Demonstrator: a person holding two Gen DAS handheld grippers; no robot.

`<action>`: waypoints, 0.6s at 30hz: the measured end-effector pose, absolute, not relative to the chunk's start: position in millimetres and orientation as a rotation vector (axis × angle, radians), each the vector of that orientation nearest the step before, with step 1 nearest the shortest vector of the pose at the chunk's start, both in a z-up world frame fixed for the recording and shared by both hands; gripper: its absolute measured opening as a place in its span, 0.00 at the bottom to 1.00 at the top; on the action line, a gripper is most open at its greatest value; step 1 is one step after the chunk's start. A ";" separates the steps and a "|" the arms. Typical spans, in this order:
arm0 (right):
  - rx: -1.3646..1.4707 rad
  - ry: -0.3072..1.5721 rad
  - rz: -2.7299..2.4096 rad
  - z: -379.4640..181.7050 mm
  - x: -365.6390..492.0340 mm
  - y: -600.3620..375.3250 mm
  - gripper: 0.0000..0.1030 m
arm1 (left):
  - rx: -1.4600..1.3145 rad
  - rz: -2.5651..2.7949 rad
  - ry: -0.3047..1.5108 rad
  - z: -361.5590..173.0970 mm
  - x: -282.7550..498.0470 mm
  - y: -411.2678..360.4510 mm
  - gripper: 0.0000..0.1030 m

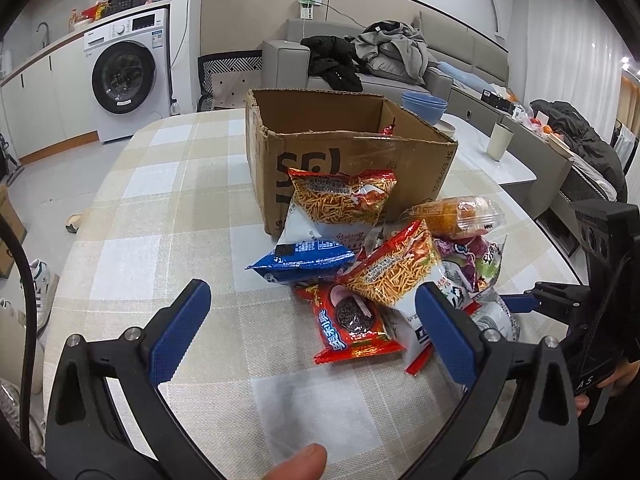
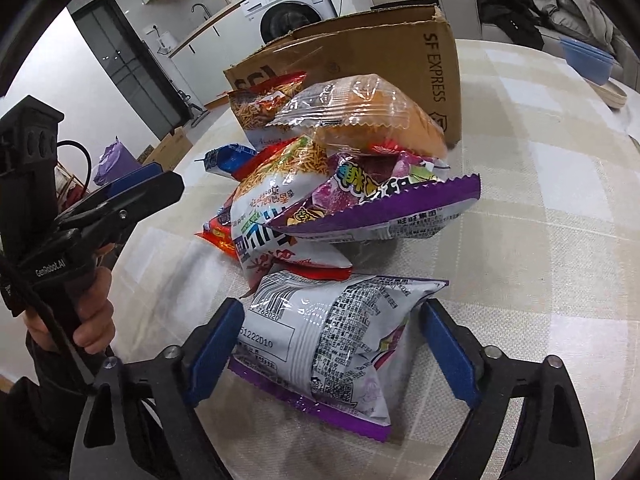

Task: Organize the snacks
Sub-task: 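Grasp the white-and-purple snack bag with the right tool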

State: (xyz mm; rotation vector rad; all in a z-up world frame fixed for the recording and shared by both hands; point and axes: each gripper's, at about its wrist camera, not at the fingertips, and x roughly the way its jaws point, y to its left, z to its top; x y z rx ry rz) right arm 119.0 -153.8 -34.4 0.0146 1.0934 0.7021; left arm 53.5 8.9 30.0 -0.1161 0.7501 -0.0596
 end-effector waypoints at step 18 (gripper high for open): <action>-0.047 1.012 0.737 -18.1 106.4 -154.7 0.54 | -0.117 -0.061 0.756 22.8 56.4 8.4 0.99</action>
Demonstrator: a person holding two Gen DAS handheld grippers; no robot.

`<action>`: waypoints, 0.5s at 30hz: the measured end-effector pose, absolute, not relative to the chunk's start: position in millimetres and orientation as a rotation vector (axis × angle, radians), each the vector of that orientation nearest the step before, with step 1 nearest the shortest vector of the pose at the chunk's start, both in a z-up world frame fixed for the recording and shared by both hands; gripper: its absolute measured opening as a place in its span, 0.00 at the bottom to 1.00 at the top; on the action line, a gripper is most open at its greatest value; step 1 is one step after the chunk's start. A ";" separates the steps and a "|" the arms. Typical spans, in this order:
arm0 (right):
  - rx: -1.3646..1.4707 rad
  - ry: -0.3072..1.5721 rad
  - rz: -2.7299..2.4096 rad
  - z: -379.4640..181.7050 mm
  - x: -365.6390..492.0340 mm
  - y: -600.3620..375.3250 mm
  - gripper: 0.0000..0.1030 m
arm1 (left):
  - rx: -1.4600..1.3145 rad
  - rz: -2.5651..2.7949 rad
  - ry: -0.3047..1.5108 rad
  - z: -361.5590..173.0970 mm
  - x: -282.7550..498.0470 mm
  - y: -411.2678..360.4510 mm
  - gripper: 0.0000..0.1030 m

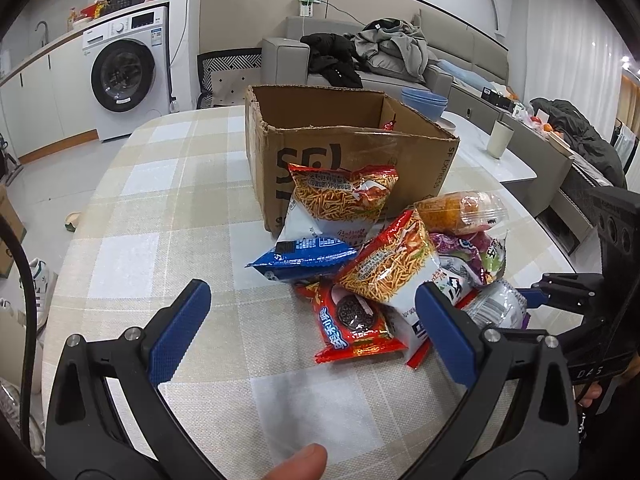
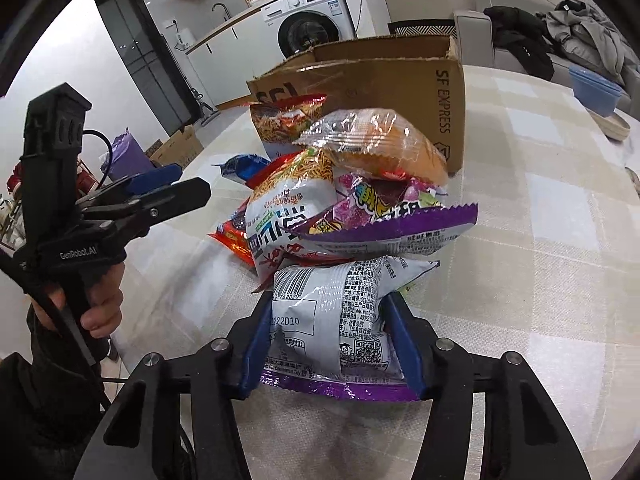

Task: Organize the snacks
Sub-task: 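Grasp the white-and-purple snack bag with the right tool, then grasp the red Oreo pack with the left tool while right tool holds white bag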

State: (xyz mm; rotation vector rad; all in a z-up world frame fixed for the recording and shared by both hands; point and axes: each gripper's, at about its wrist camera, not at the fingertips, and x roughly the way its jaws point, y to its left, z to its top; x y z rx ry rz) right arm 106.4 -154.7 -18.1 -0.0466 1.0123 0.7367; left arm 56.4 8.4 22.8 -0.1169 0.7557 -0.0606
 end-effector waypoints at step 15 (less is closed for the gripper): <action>-0.045 0.902 0.727 15.3 101.0 -180.3 0.47 | -0.124 -0.051 0.773 15.9 62.8 13.9 0.99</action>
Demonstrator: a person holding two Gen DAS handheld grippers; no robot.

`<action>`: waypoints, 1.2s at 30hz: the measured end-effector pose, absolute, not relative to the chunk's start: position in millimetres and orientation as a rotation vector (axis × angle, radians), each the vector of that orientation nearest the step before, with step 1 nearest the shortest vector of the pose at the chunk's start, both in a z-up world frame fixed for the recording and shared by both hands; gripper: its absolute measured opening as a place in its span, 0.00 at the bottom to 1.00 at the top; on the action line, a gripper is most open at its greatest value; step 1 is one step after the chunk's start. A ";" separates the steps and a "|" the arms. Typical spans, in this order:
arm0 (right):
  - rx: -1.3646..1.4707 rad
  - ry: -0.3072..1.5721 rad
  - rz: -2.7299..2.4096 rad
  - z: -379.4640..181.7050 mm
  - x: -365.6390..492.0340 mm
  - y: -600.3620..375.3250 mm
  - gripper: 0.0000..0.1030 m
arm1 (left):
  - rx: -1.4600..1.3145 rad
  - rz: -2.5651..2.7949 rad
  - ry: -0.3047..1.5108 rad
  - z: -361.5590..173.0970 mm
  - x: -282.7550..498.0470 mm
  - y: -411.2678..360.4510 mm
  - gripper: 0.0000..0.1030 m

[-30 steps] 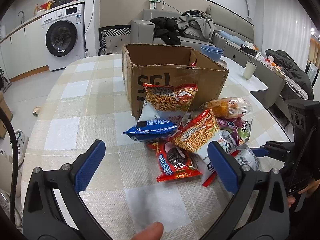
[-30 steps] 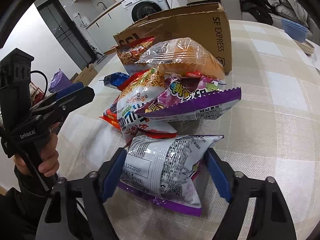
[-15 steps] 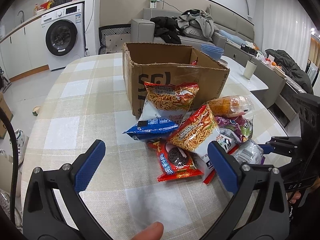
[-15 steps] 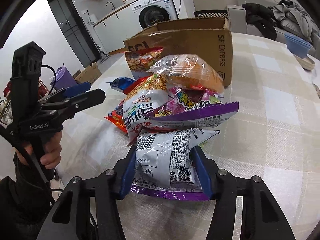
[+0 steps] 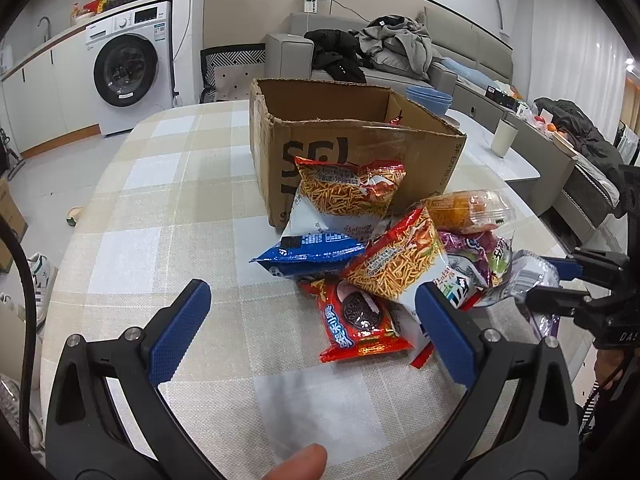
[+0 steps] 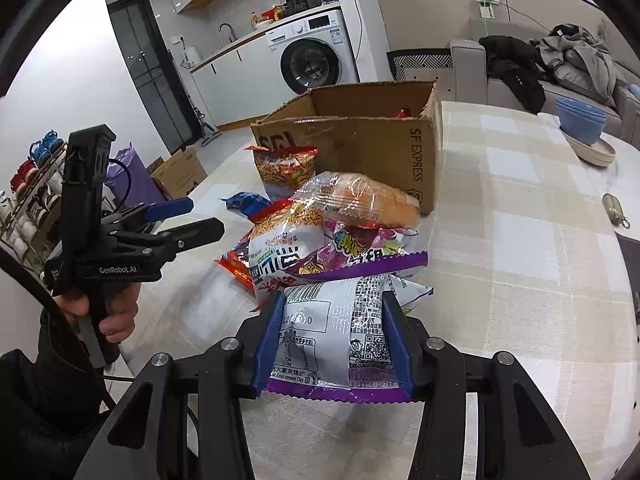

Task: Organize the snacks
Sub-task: 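Grasp the red Oreo pack with the left tool while right tool holds white bag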

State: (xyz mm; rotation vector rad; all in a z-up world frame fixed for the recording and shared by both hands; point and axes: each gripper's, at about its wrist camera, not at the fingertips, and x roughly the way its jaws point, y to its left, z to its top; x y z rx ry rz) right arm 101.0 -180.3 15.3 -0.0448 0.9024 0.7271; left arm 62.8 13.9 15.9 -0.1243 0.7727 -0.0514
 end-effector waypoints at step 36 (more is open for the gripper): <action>0.140 0.674 0.664 55.7 101.9 -220.5 0.47 | -0.133 -0.053 0.929 -47.6 107.8 -11.0 0.99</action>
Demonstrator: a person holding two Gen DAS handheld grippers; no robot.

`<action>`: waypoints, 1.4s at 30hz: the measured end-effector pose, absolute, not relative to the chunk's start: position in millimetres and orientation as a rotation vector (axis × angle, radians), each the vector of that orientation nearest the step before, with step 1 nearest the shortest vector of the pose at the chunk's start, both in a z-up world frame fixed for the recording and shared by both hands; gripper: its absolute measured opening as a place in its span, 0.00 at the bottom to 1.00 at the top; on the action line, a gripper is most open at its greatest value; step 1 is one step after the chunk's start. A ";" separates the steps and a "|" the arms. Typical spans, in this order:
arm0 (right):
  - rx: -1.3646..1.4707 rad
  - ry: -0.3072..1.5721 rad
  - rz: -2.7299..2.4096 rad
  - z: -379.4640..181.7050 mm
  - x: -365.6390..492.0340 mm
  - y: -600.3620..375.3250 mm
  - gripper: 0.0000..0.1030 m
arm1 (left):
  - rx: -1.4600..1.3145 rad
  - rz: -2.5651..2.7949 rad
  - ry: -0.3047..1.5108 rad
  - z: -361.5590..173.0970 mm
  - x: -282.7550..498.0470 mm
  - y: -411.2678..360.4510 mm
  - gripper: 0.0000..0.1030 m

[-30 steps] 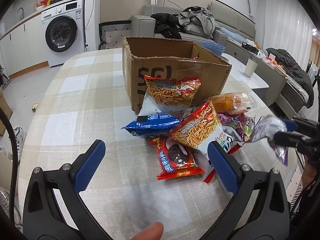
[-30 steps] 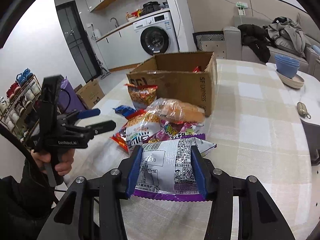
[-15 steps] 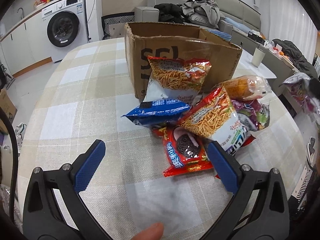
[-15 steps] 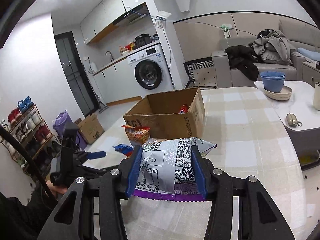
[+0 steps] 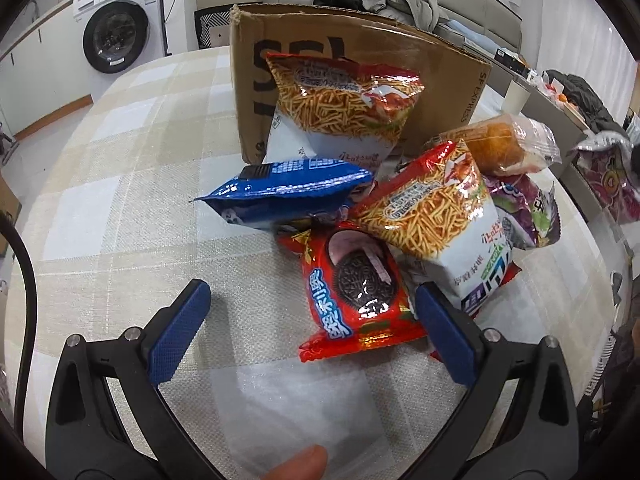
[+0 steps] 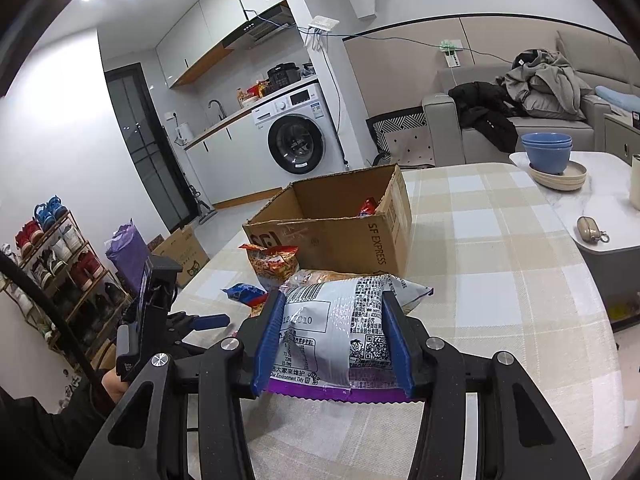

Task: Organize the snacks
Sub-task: 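Grasp the red Oreo pack with the left tool while right tool holds white bag, then carry the Oreo pack and white bag into the box and open both tools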

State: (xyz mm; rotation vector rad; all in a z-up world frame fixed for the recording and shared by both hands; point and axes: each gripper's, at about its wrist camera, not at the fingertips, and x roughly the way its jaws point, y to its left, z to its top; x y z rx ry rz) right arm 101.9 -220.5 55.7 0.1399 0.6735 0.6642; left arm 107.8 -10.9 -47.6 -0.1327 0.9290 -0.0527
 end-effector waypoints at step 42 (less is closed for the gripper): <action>0.149 0.666 0.683 51.5 101.1 -218.0 0.47 | -0.146 -0.205 0.837 -18.7 35.5 -12.7 0.40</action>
